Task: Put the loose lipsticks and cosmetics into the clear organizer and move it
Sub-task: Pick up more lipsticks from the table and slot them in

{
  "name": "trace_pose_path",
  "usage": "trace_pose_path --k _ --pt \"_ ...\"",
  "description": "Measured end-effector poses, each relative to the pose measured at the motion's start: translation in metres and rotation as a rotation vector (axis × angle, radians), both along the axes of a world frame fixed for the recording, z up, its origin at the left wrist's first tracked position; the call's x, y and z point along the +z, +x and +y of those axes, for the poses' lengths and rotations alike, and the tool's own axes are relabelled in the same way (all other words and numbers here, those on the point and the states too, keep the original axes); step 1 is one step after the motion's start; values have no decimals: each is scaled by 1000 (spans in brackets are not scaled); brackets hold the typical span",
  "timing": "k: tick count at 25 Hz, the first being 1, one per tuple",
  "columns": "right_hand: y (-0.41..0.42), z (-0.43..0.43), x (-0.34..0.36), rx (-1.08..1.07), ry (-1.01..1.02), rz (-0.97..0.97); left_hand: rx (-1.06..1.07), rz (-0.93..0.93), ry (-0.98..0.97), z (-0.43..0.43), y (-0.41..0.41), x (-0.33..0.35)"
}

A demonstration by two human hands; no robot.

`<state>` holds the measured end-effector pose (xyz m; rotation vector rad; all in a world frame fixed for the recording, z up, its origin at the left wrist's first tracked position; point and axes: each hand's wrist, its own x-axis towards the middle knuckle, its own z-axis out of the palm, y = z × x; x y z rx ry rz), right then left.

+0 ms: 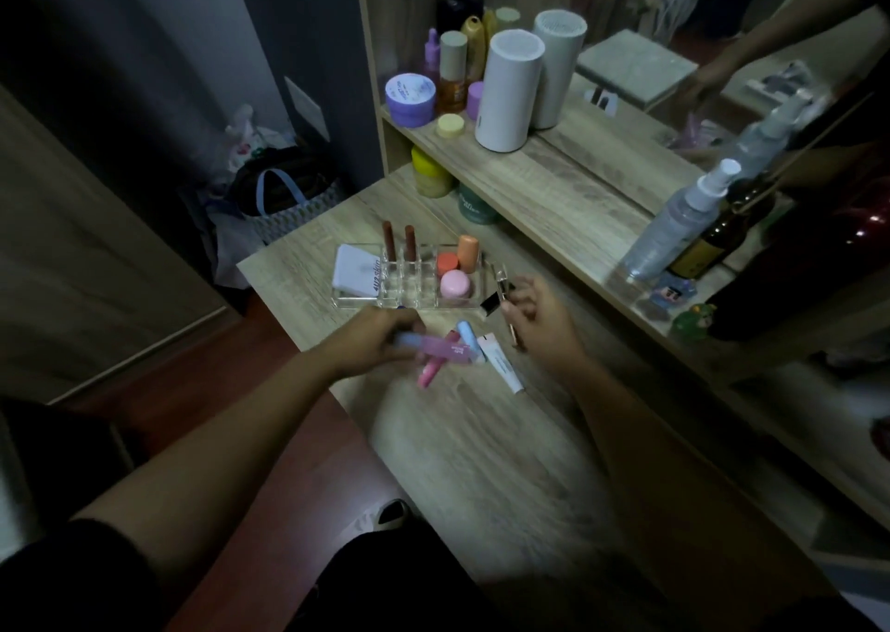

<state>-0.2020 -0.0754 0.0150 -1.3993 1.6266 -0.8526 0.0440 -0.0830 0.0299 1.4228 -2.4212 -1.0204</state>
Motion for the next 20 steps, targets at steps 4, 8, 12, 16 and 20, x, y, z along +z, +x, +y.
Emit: trace_pose_path --k 4,8,12,16,20 --pt "35 -27 32 38 -1 -267 201 85 -91 -25 35 23" --pt "66 -56 37 -63 -44 -309 266 61 -236 -50 55 33" --pt "83 -81 25 -97 -96 -206 293 -36 -344 -70 54 30" --pt "90 -90 9 -94 -107 -150 220 -128 -344 -81 48 20" --pt "94 -96 -7 -63 -79 -81 134 -184 -312 -87 43 15"
